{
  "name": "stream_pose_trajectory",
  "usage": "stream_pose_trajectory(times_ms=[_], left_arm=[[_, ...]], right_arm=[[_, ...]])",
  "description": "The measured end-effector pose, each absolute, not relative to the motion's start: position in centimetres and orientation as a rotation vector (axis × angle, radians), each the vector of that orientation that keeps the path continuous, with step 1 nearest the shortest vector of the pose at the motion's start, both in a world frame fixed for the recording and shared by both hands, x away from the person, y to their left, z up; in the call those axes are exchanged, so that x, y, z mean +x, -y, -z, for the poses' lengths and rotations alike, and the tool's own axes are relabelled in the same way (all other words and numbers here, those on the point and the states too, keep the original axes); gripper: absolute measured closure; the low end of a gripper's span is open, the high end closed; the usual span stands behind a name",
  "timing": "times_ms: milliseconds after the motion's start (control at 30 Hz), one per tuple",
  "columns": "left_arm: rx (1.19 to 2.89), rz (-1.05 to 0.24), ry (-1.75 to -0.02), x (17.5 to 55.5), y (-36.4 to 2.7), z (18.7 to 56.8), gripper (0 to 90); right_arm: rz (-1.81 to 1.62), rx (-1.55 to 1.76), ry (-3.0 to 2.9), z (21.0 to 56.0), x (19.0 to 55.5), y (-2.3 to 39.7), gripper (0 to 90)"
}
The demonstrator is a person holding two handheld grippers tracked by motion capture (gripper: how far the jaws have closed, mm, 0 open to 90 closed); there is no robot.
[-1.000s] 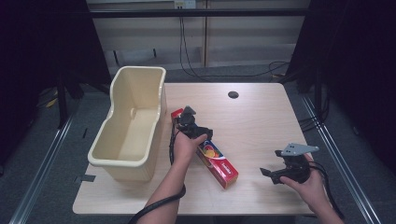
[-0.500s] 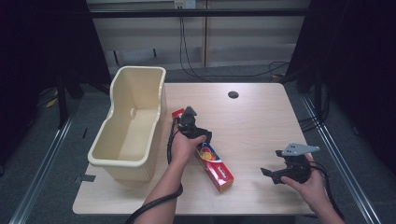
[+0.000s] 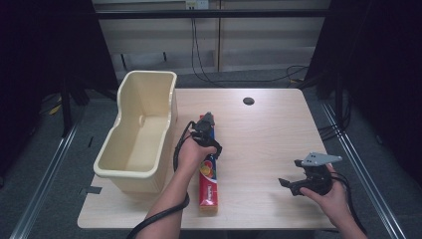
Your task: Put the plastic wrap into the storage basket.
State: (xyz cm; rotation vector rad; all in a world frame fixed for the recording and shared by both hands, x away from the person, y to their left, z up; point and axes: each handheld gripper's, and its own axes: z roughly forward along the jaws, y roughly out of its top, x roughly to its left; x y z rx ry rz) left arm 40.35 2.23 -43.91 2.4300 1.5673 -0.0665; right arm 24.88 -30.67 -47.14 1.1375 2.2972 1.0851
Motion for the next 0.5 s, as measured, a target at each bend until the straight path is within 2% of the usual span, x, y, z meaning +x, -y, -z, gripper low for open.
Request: stream_pose_trajectory(times_ms=[267,500], left_arm=[[2.466,-0.006,-1.476,40.2,-2.0,44.3,27.3],[2.399,0.041,-1.574,40.6,-2.1,45.0,28.2]], right_arm=[[-1.086,1.147,-2.298,47.1,24.9,30.6,7.4],[-1.089,1.146,-2.297,47.1,24.9,30.7,7.4]])
